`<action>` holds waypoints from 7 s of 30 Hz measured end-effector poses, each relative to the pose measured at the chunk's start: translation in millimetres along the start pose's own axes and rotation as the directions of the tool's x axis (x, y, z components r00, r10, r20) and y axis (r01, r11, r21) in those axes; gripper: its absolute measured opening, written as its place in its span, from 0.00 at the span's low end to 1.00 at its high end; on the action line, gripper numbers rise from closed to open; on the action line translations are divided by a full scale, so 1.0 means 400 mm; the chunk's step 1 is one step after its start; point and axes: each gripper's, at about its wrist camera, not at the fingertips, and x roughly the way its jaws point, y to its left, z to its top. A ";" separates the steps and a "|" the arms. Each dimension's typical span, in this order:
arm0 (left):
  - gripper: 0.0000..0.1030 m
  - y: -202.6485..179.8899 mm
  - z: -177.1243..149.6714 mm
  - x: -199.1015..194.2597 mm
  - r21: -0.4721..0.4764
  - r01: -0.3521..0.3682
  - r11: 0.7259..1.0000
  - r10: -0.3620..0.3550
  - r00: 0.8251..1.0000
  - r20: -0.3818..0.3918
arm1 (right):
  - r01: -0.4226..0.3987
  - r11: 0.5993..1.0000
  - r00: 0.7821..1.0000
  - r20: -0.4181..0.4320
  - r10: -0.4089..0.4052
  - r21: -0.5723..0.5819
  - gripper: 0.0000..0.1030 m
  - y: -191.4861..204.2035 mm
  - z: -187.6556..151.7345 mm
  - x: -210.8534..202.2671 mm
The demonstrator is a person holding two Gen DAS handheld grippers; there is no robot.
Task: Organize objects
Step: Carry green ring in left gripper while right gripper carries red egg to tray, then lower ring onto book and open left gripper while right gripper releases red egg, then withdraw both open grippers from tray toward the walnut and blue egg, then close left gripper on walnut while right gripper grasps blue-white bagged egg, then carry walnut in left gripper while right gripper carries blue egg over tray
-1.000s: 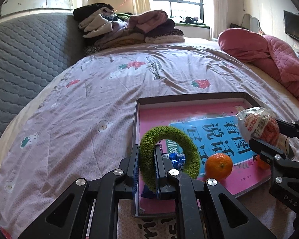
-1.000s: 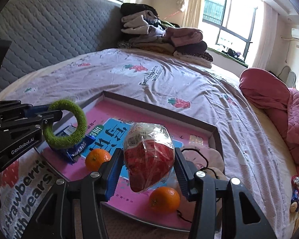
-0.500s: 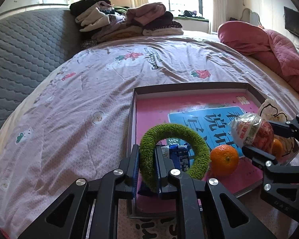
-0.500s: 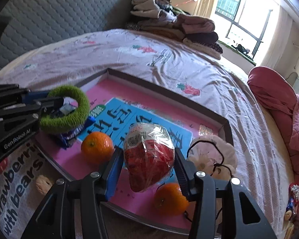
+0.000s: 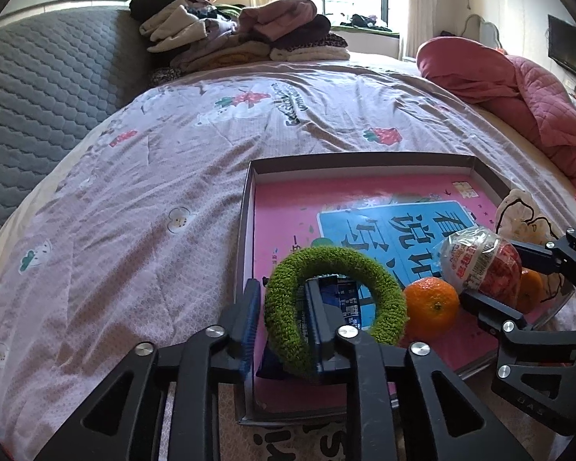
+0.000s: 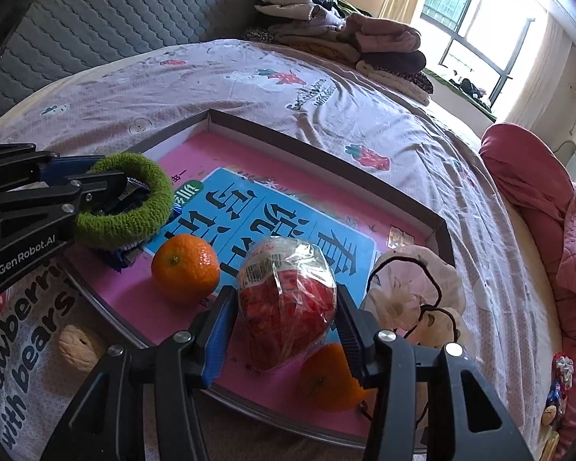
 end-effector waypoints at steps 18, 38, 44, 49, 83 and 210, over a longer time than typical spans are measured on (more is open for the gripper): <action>0.54 0.007 0.008 -0.031 -0.016 0.022 1.000 -0.021 0.999 0.035 | -0.025 0.998 0.999 0.038 0.023 0.061 0.51 -0.027 0.002 -0.026; 0.63 -0.011 0.005 -0.114 -0.023 0.033 0.999 -0.031 0.996 0.084 | -0.048 0.991 0.994 0.108 0.034 0.126 0.52 -0.056 0.007 -0.091; 0.63 -0.016 0.010 -0.159 -0.023 0.015 1.000 -0.012 0.994 0.107 | -0.055 0.987 0.989 0.145 0.033 0.150 0.52 -0.076 0.011 -0.136; 0.63 -0.020 0.005 -0.194 -0.039 0.015 0.999 -0.010 0.993 0.120 | -0.061 0.986 0.983 0.182 0.032 0.158 0.52 -0.084 0.014 -0.180; 0.70 -0.088 -0.056 -0.406 0.004 0.076 0.997 -0.076 0.975 0.209 | -0.084 0.968 0.960 0.278 0.016 0.235 0.61 -0.118 -0.093 -0.412; 0.34 -0.109 0.018 -0.357 0.035 0.020 0.999 -0.029 0.960 0.279 | -0.041 0.977 0.899 0.434 -0.056 0.210 0.50 -0.135 -0.035 -0.432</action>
